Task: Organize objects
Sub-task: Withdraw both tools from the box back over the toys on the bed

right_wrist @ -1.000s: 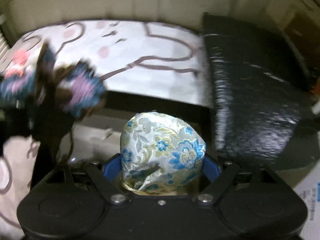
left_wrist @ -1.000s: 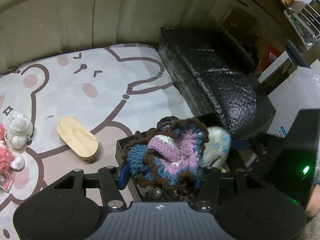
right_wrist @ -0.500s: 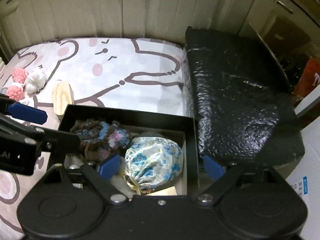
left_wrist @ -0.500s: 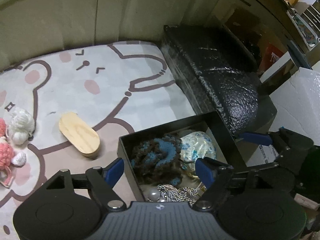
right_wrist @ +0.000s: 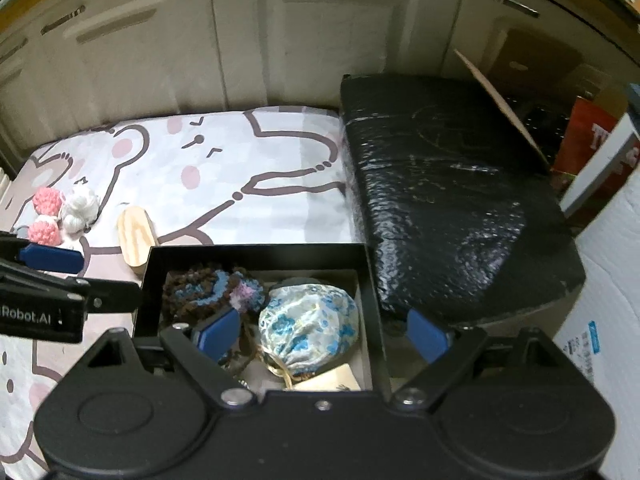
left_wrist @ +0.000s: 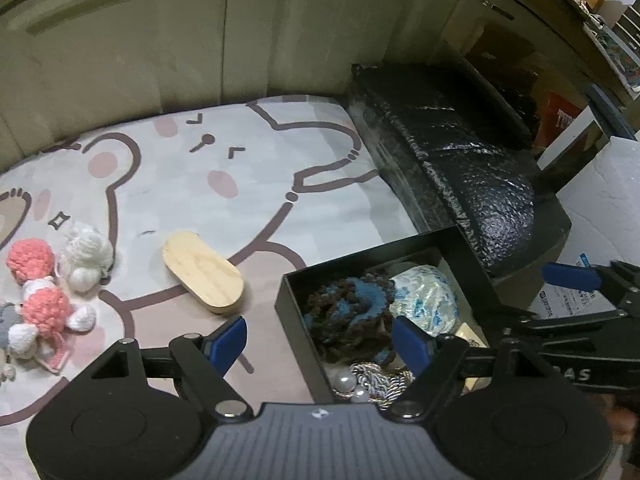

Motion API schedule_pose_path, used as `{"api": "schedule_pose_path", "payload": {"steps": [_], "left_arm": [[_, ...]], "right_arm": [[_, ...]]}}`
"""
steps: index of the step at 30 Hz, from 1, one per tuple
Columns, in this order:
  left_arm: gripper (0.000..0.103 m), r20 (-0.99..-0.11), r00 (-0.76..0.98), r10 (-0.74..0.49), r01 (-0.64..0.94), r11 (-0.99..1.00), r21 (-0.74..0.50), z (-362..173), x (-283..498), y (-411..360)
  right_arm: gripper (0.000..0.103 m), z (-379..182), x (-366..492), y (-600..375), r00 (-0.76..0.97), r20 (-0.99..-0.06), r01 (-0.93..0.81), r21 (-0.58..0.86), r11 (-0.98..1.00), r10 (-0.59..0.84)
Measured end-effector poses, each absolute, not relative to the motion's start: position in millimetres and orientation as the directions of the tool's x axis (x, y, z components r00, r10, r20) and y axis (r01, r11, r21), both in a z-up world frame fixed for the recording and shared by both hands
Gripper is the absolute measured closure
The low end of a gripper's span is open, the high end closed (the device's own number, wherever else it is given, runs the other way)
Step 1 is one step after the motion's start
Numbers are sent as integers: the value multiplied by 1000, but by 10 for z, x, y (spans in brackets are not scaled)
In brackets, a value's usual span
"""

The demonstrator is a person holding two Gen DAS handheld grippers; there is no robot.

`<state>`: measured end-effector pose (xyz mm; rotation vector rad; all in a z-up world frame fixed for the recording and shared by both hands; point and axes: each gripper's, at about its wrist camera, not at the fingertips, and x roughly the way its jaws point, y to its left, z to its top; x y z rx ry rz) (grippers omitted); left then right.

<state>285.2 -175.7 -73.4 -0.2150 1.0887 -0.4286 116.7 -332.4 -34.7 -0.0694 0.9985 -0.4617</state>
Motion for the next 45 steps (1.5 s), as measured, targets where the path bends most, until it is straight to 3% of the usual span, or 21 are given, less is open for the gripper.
{"api": "schedule_pose_path", "payload": {"steps": [13,20,45], "left_arm": [[7,-808,443,-389,257,918,-302,-610,2717,-1666],[6,-812,459,-361,247,930,-273,-558,2658,-1591],[6,-804,505,-315,214,948,-237,-501,2571,-1205]], "right_arm": [[5,-85,971,-3214,440,-774,413,-277,868,-456],[0,-32,882,-3196,430,-763,431,-295,853,-482],[0,-22,941,-3080,436,-755,447,-290,846,-489]]}}
